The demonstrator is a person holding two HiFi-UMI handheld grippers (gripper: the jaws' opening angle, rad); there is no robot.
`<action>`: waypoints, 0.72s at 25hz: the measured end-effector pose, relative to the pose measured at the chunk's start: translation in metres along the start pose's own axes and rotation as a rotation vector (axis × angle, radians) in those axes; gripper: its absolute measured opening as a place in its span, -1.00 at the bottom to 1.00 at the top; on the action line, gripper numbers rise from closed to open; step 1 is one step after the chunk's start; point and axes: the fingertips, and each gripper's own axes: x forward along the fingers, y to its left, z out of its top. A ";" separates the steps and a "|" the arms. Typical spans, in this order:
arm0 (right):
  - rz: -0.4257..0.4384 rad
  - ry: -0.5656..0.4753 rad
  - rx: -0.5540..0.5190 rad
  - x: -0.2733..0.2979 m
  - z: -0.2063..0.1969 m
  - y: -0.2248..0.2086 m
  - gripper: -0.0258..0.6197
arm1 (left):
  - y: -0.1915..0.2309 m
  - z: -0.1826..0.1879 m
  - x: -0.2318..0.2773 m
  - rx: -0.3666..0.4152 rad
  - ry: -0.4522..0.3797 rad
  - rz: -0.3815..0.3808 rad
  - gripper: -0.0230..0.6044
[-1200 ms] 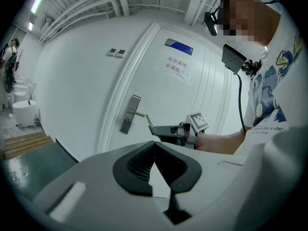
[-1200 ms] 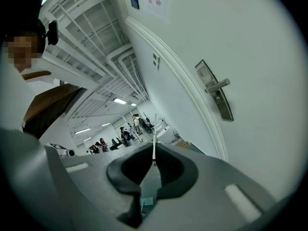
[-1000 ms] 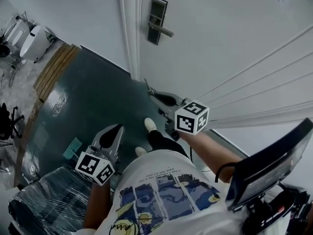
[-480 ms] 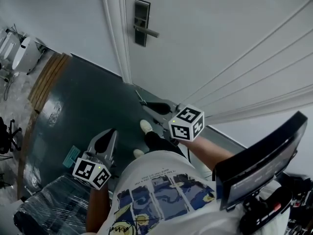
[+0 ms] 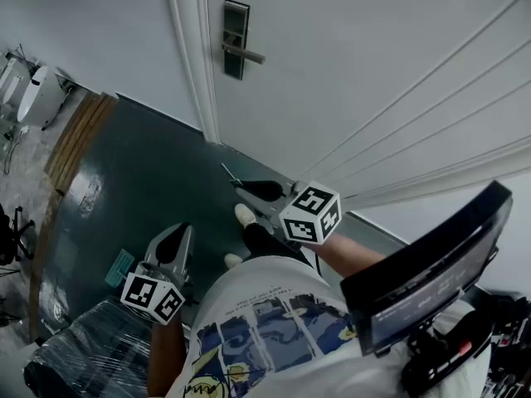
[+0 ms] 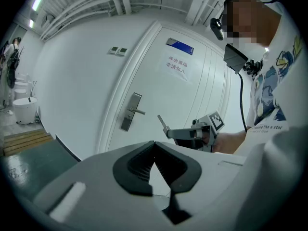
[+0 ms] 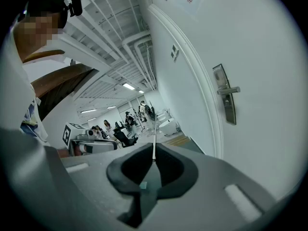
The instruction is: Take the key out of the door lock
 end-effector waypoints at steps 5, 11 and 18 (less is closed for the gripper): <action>0.007 0.006 -0.008 0.001 0.002 0.001 -0.85 | 0.000 0.002 0.002 -0.004 0.008 0.007 -0.91; 0.016 0.015 -0.022 0.003 -0.004 0.006 -0.85 | 0.002 -0.004 0.000 -0.001 -0.001 0.002 -0.91; 0.023 0.021 -0.023 0.002 -0.001 0.006 -0.85 | 0.002 -0.002 0.003 0.000 -0.008 0.001 -0.91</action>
